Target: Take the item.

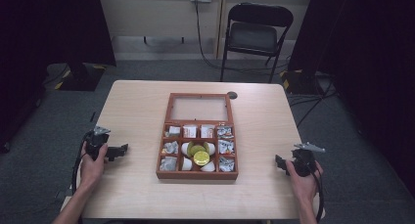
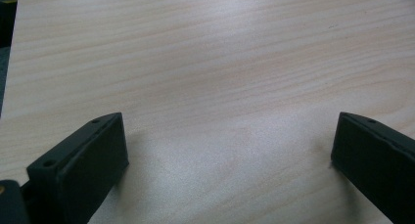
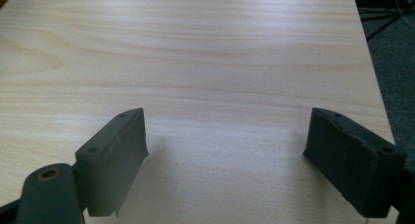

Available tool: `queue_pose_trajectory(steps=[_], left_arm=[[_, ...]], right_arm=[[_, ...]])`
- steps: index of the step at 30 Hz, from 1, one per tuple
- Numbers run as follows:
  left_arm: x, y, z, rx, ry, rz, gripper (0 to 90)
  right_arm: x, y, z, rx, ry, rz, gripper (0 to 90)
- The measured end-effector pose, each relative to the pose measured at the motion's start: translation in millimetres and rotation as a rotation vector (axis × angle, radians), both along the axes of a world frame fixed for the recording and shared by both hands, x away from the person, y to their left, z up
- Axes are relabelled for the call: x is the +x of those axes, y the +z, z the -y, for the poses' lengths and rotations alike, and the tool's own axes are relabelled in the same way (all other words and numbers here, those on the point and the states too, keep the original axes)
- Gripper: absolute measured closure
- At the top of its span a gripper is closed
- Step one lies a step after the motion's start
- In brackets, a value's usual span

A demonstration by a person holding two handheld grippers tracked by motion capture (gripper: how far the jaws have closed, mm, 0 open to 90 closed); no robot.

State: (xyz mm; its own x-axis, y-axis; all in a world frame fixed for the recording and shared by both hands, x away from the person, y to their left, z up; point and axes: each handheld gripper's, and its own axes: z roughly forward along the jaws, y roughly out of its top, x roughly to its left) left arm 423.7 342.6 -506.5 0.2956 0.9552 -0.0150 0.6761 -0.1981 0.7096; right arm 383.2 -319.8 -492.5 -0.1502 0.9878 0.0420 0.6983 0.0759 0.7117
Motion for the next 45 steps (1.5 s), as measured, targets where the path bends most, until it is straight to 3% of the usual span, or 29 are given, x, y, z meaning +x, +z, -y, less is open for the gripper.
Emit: queue_pose_trajectory(steps=[5,7,9,13,29,40,45], left_arm=[[-0.1,0.2,-0.1,0.0,-0.002,-0.003,0.0],[0.0,0.1,-0.1,0.0,-0.001,-0.001,0.0],[-0.1,0.3,-0.2,0.0,-0.003,-0.004,0.0],[-0.1,0.3,-0.2,0.0,-0.003,-0.004,0.0],[-0.1,0.3,-0.2,0.0,-0.003,-0.004,0.0],[-0.1,0.3,-0.2,-0.001,-0.003,-0.004,0.0],[-0.1,0.3,-0.2,-0.001,-0.003,-0.004,0.0]], right_arm=[[-2.7,5.4,-1.5,0.024,0.013,0.011,18.2],[-3.3,8.2,-3.7,0.015,0.017,0.014,25.6],[-2.8,10.2,-7.3,0.007,0.003,0.018,24.3],[-1.9,12.2,-16.6,-0.018,0.037,0.018,26.9],[-7.1,27.5,-44.3,0.053,0.171,0.067,37.4],[-7.0,37.6,-60.5,0.053,0.236,0.089,35.1],[-6.8,44.2,-65.4,0.077,0.266,0.102,33.8]])
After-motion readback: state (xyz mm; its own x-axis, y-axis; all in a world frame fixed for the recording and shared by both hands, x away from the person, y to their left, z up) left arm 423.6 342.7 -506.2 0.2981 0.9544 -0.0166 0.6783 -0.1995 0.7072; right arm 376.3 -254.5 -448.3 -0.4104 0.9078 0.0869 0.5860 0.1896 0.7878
